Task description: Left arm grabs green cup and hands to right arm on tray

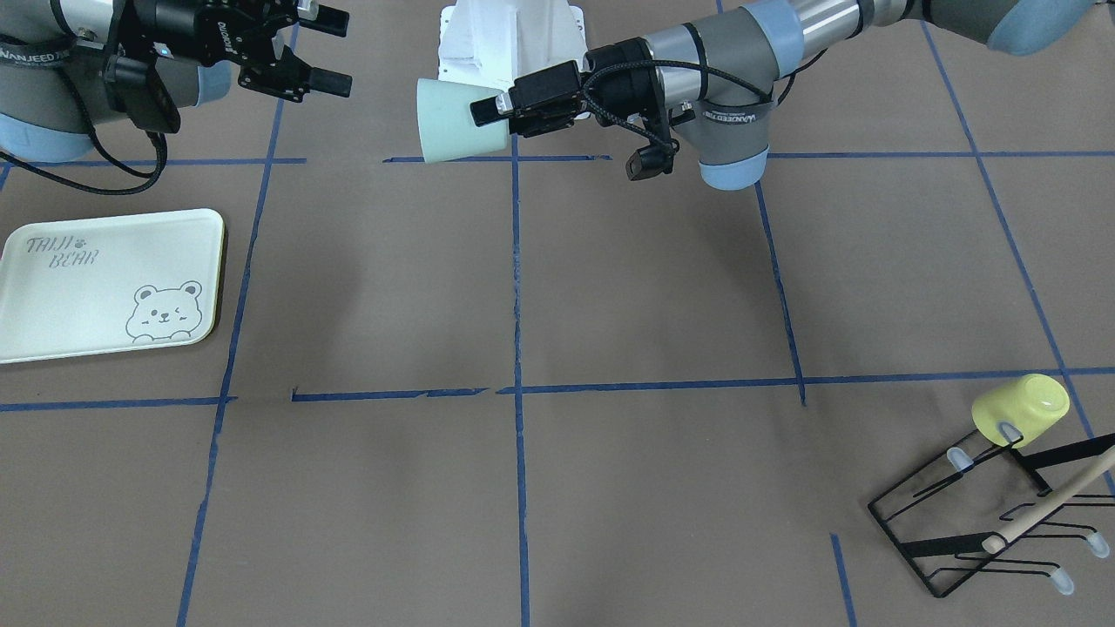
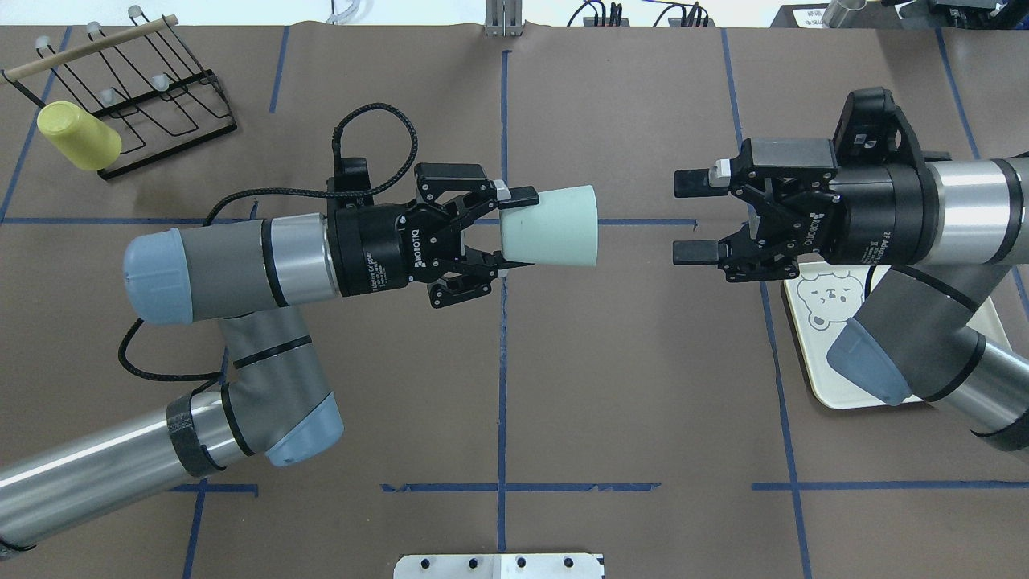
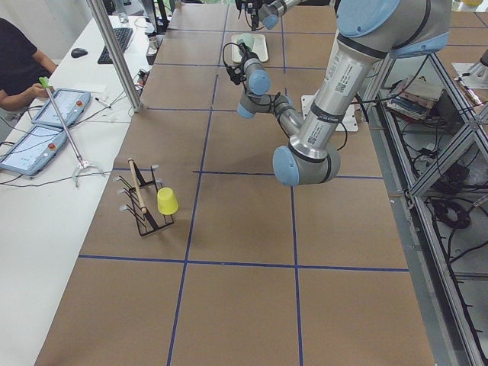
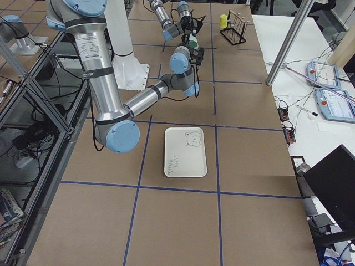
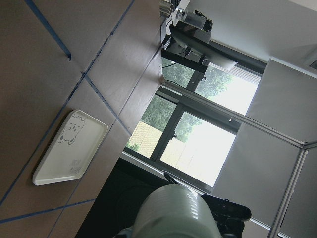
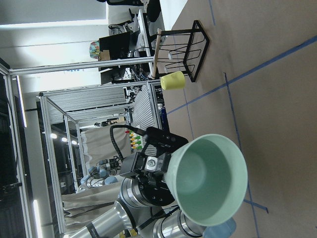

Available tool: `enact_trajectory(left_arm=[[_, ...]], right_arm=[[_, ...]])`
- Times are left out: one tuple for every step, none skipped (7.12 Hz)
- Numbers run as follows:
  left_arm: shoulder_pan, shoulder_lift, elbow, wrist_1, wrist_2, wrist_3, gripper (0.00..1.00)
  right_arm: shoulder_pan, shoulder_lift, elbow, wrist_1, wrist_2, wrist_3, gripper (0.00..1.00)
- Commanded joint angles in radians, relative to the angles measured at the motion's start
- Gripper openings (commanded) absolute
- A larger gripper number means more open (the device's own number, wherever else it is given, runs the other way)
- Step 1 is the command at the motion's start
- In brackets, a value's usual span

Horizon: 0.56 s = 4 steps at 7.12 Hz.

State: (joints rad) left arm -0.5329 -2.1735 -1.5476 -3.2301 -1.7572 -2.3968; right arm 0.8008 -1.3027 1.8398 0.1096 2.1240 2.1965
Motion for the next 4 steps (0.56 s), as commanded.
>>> enact_trajectory(left_arm=[[0.016, -0.003, 0.0, -0.036, -0.024, -0.054, 0.05], [0.019, -0.005, 0.0, -0.065, -0.025, -0.071, 0.05], [0.028, -0.005, 0.0, -0.071, -0.025, -0.073, 0.05], [0.037, -0.008, 0.0, -0.085, -0.024, -0.071, 0.05]], right_arm=[[-0.034, 0.002, 0.001, 0.041, -0.07, 0.031, 0.97], [-0.044, 0.002, -0.001, 0.059, -0.07, 0.031, 0.97], [-0.064, 0.002, 0.001, 0.076, -0.07, 0.032, 0.97], [-0.08, 0.002, 0.001, 0.085, -0.073, 0.032, 0.97]])
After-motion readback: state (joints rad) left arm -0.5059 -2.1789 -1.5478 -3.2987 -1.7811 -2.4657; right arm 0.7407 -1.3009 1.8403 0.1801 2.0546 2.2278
